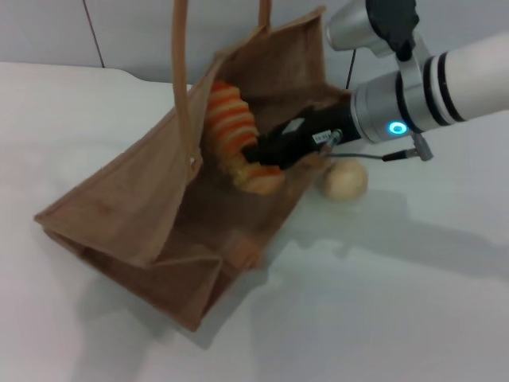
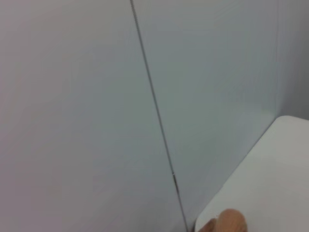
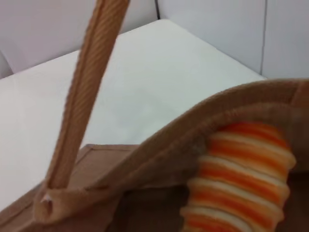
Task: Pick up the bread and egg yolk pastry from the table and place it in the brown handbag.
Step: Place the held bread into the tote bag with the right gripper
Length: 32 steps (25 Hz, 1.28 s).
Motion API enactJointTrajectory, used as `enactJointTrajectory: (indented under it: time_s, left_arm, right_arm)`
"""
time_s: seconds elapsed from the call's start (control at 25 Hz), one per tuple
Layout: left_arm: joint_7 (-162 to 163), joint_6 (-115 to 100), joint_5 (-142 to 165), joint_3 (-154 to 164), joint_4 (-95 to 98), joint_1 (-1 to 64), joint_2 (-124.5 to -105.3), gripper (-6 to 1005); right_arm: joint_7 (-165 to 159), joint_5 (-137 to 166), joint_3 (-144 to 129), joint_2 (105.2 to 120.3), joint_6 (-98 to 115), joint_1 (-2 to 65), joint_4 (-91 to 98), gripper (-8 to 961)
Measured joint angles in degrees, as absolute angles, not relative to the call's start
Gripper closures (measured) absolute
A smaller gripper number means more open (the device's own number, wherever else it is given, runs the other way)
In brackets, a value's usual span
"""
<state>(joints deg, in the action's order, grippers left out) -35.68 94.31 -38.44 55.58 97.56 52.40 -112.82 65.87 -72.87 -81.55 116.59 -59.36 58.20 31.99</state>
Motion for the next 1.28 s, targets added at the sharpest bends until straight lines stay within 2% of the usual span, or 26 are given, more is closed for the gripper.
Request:
enactJointTrajectory:
  time_s: [0.76,1.0,1.28]
  left_arm:
    - [-35.5,91.7,-38.4,56.9,97.6,53.3,-113.29,878]
    - [-35.4,91.3,-38.1,56.5,97.6,52.0,-113.05,878]
    - [-35.2,90.1,-35.4,56.3,99.1,48.8,-112.76,878]
  right_arm:
    - [69.8,-84.9,-95.9,116.94,-51.7,59.6,31.3,773]
    - [69.1,-84.9,-96.0,116.74,-52.7,59.7,31.3,629]
    - [66.2,-84.5,-93.9,115.84,-56.3,59.3,31.4,334]
